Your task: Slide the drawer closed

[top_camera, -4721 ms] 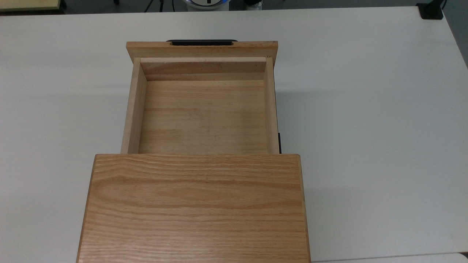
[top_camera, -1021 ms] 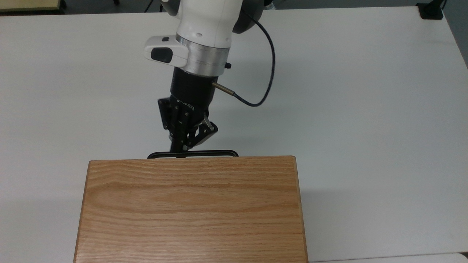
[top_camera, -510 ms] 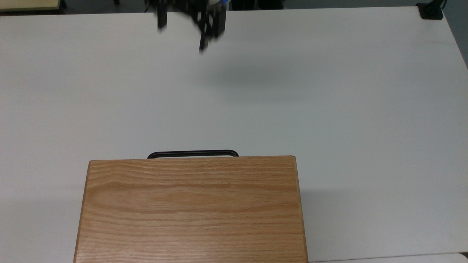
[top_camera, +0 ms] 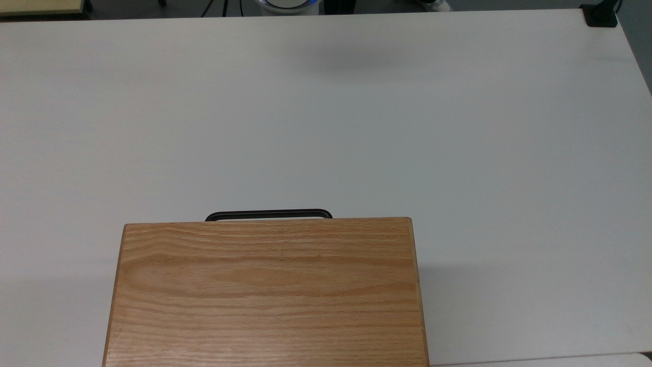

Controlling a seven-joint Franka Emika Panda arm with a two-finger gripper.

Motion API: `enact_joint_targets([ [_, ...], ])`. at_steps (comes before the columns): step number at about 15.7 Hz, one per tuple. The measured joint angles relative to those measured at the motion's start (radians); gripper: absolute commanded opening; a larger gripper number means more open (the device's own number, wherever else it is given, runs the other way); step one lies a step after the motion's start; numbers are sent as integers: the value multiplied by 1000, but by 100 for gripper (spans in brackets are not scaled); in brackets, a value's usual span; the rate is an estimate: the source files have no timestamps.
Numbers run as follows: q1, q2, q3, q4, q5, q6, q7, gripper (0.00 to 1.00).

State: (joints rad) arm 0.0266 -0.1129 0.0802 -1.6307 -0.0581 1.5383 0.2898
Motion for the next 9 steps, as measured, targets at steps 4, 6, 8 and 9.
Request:
enact_joint_targets([
  [4,-29,10,-13,-27,0,108,-204,100],
  [6,-40,20,-14,-27,2,126,-230,100],
  [8,-39,23,-14,-27,3,127,-232,100],
  [9,-39,23,-14,-27,3,127,-232,100],
])
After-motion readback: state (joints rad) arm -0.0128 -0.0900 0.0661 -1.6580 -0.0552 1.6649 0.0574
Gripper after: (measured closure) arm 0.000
